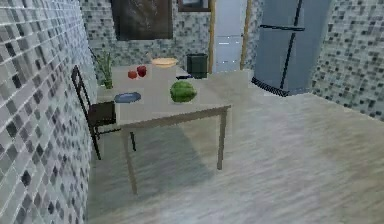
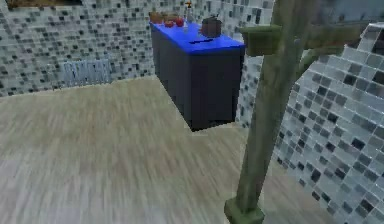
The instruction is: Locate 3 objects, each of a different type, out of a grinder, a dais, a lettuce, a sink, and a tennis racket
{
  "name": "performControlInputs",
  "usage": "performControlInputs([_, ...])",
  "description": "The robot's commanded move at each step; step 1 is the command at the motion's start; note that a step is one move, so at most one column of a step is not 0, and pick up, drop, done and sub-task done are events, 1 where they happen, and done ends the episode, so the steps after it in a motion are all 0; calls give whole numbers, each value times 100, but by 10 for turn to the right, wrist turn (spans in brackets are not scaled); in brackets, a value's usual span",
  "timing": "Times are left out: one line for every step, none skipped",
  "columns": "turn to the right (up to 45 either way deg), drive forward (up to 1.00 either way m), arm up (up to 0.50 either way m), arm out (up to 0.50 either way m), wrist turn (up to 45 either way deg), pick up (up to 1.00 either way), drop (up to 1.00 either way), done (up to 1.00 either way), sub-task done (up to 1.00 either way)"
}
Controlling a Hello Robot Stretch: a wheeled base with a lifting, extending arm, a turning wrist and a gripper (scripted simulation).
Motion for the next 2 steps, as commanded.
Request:
performControlInputs([0, 75, 0, 0, 0, 0, 0, 0, 0])
performControlInputs([0, 0, 0, 0, 0, 0, 0, 0, 100])
